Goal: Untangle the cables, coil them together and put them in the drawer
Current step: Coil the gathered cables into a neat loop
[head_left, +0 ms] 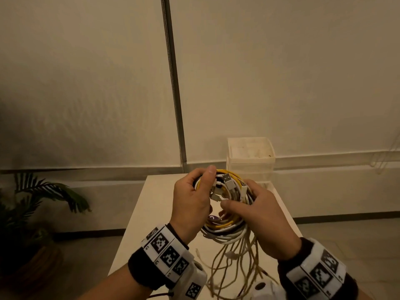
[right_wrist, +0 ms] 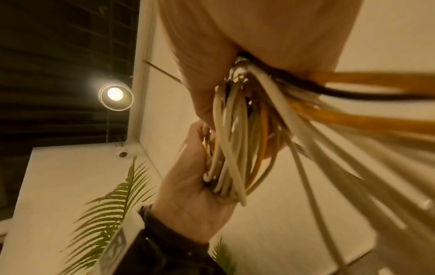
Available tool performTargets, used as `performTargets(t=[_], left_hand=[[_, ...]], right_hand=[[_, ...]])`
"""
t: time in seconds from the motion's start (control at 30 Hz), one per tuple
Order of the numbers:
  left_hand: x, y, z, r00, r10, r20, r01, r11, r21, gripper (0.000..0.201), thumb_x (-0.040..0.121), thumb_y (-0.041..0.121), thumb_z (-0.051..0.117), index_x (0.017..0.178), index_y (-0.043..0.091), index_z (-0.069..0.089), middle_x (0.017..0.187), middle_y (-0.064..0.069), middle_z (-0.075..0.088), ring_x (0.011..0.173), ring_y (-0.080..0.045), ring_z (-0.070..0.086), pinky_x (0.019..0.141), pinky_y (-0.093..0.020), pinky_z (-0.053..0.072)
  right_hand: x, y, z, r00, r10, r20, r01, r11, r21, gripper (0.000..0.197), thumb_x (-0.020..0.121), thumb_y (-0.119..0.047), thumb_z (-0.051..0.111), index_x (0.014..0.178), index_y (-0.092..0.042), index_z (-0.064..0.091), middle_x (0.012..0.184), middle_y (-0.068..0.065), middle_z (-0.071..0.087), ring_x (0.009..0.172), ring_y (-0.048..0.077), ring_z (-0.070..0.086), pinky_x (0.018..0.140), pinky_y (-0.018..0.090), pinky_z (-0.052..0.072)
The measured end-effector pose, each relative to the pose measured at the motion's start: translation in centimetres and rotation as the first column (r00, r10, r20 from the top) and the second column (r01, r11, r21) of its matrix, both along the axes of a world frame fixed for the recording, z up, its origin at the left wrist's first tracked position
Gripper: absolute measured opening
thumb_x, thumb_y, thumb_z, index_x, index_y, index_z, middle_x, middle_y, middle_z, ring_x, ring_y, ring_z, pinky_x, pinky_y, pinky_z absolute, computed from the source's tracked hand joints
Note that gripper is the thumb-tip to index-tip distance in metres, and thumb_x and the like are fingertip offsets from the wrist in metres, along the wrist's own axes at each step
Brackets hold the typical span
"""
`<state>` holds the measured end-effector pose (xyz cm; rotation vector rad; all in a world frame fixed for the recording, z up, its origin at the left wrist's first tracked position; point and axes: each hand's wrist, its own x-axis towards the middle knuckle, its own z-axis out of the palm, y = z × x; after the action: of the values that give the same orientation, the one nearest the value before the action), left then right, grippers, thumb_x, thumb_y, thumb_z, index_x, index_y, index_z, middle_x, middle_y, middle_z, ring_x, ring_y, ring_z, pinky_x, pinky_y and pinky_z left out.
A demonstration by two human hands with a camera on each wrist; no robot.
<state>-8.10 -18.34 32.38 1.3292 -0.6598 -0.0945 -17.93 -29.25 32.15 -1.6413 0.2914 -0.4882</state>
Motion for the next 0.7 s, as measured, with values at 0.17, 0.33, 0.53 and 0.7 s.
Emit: performTargets(t=[0.17,0.33,0.53,0.7], left_hand=[[0.1,0.0,-1.0,0.991,0.051,0.120,-0.056,0.998,0.038,0.031,0.088,0.044,0.051,0.085,0.018,0.068,0.058,0.010,0.062,0.047,-0.004,0.053,0.048,-0.019,0.041],[0.5,0.2,-1.5,0.981,-0.003,0.194,-0.022,0.991,0.129,0.029,0.096,0.050,0.048,0.091,0.026,0.063,0.061,0.009,0.059,0.050,-0.007,0.052,0.050,-0.030,0.044],[1.8,2.4,-0.2,0.920,-0.175,0.351,0.027,0.921,0.388,0.036,0.093,0.052,0.041,0.108,0.026,0.061,0.094,0.004,0.069,0.087,-0.015,0.066,0.078,-0.046,0.054],[2.4,2.1,3.8,0.861,-0.441,0.254,0.153,0.701,0.697,0.083,0.073,0.070,0.060,0.142,0.033,0.031,0.124,0.007,0.064,0.105,-0.005,0.064,0.090,-0.027,0.054]], right_hand=[[0.2,-0.7,0.0,0.990,0.104,-0.098,-0.100,0.994,0.037,0.041,0.077,-0.010,0.077,0.113,-0.017,0.058,0.094,0.010,0.074,0.080,0.025,0.074,0.077,0.039,0.061],[0.2,-0.8,0.6,0.998,0.058,-0.013,-0.059,0.994,-0.096,0.037,0.077,-0.003,0.075,0.106,-0.019,0.060,0.091,0.009,0.072,0.073,0.026,0.073,0.068,0.035,0.062],[0.4,-2.2,1.9,0.971,0.176,-0.162,-0.199,0.970,-0.141,0.045,0.074,0.004,0.075,0.109,-0.014,0.052,0.086,0.015,0.072,0.063,0.029,0.071,0.062,0.039,0.061],[1.6,-1.7,3.0,0.923,0.162,-0.350,-0.324,0.817,-0.477,0.053,0.075,-0.010,0.077,0.110,-0.022,0.039,0.089,0.003,0.068,0.069,0.017,0.070,0.062,0.032,0.060]])
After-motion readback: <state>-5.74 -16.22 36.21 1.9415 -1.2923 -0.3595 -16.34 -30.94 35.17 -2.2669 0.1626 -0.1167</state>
